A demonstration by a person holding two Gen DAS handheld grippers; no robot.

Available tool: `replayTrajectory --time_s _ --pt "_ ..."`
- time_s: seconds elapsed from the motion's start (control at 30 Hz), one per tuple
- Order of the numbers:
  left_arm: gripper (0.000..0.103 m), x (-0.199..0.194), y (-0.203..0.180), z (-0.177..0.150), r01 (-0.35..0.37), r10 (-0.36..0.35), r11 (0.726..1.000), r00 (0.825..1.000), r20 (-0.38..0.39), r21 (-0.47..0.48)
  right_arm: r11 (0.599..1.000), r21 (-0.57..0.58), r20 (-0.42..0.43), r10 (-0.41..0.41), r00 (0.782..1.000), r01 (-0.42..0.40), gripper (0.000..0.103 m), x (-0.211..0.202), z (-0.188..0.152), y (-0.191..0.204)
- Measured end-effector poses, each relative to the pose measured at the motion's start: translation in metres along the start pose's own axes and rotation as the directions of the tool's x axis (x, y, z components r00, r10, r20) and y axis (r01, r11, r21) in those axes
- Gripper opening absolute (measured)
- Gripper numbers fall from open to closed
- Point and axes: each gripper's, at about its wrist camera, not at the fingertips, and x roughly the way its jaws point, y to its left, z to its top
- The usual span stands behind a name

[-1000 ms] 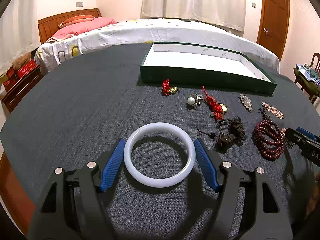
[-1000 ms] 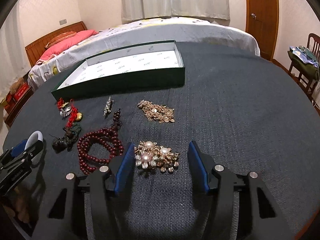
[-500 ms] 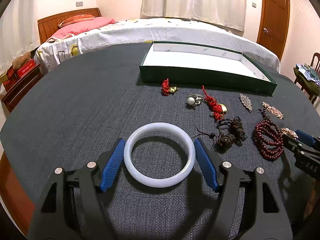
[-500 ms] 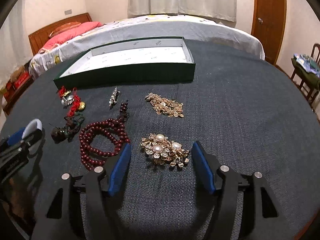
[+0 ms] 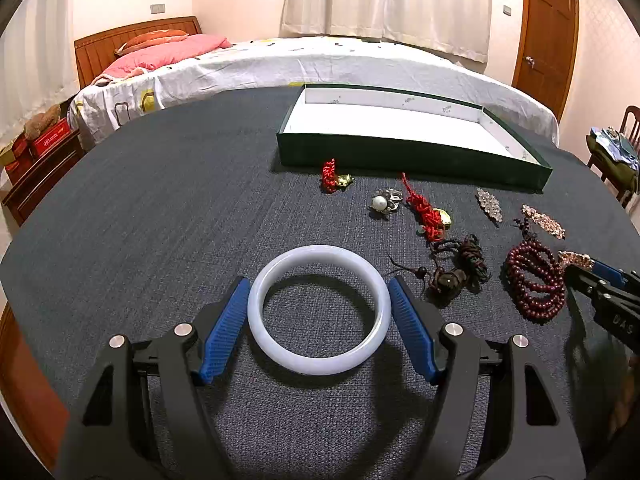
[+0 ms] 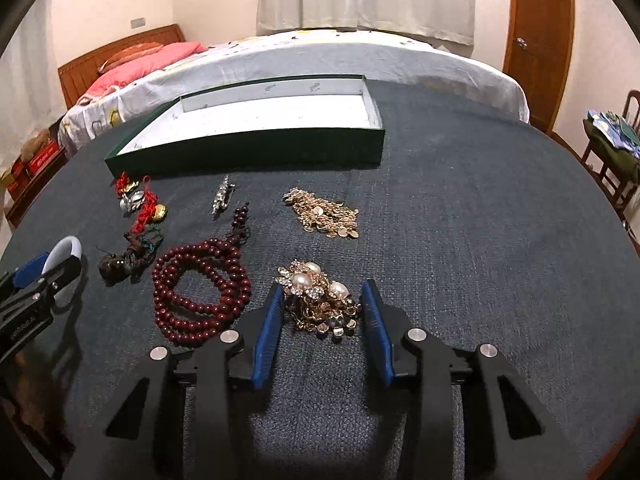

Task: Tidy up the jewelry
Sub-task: 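Close the left gripper on the bangle while the right gripper grasps the gold brooch, then carry the bangle and brooch into the white-lined box with both grippers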

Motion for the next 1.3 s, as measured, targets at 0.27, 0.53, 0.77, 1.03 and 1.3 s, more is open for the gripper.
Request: replayTrajectory --time_s 0.27,0.53,0.77,1.03,1.3 --pt "0.069 0.0 0.0 0.0 0.0 0.0 1.0 1.0 0.0 -0.003 1.0 -0.006 -0.004 -0.001 1.0 0.001 0.053 0.005 0.004 0.004" --pt "0.069 -0.003 -0.001 0.002 -0.003 0.003 1.0 1.0 0.011 0.001 0.999 0.037 0.019 0.037 0.999 -0.037 0.031 0.001 0.006 -0.007" --pt "0.069 -0.007 -0.001 0.004 0.0 0.0 1.0 1.0 0.018 0.005 0.995 0.071 0.026 0.071 0.997 -0.073 0.011 -0.002 0.006 -0.015" --pt "0.069 -0.012 -0.003 0.007 0.002 -0.003 1.0 0.999 0.032 0.011 0.993 0.081 0.048 0.084 0.995 -0.087 0.011 -0.009 0.007 -0.016" --pt "0.069 -0.026 -0.007 0.017 0.011 -0.012 1.0 0.998 0.068 0.016 0.99 0.09 0.11 0.098 0.989 -0.109 0.011 -0.035 0.016 -0.02"
